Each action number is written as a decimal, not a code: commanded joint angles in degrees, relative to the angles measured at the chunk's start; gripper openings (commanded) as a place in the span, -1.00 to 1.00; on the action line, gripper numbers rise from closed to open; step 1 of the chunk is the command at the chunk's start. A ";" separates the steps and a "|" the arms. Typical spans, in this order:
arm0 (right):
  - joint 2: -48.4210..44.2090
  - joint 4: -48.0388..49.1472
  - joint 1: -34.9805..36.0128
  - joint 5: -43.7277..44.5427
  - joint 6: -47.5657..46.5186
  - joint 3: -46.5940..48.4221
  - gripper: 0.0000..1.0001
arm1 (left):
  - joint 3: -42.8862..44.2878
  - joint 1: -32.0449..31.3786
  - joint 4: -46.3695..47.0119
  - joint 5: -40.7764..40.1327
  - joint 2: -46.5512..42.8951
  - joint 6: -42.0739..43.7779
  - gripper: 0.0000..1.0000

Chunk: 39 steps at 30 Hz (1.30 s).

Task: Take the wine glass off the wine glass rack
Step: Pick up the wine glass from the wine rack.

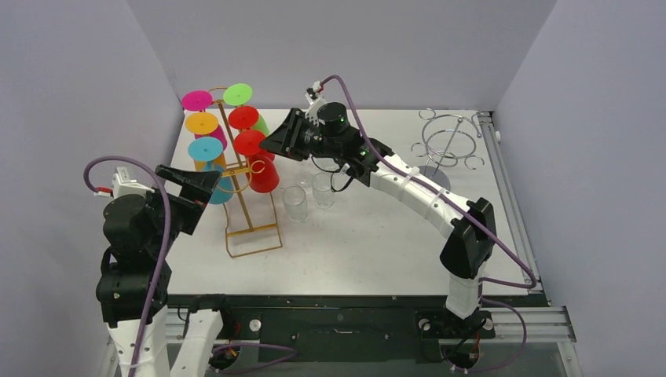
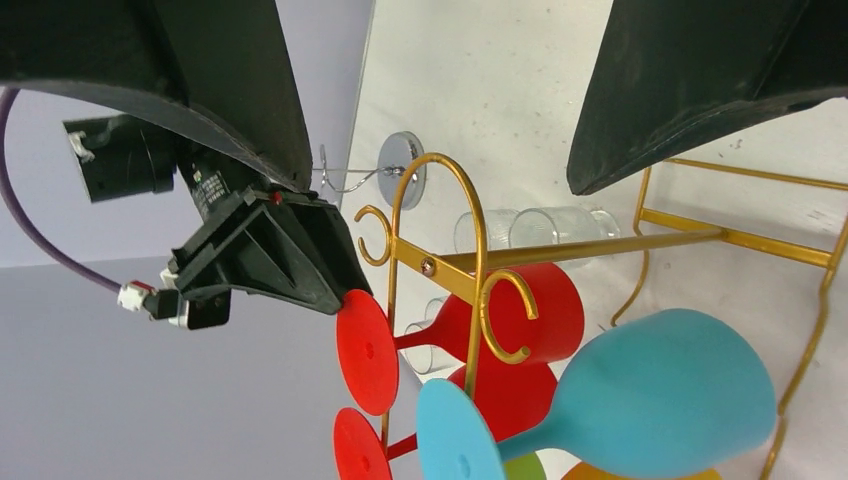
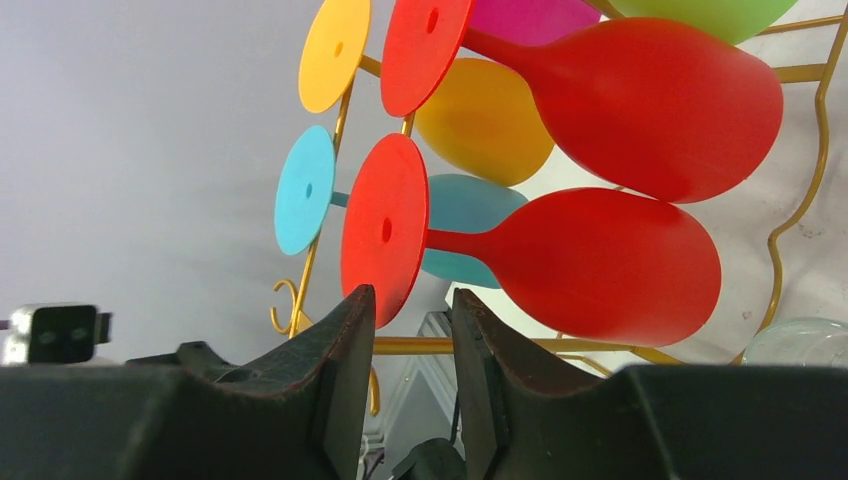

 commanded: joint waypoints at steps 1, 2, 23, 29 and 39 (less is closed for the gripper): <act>1.97 -0.06 0.59 -0.29 -1.02 5.03 -0.40 | 6.60 -0.27 -3.86 -1.71 2.13 9.70 0.93; 2.55 -0.17 0.64 -0.23 -0.95 5.42 -0.43 | 8.19 -0.35 -4.17 -2.05 2.48 10.32 0.93; 4.33 1.04 0.25 2.41 1.28 7.75 -0.86 | 16.26 -2.97 -4.12 -1.88 8.61 16.72 0.93; 3.31 1.71 -0.40 3.05 2.60 6.85 -0.98 | 16.63 -3.21 -3.33 -1.73 9.43 17.03 0.93; 0.44 6.22 -2.41 1.58 8.26 1.69 -1.00 | 16.14 -3.33 -1.90 -0.92 10.06 16.34 0.93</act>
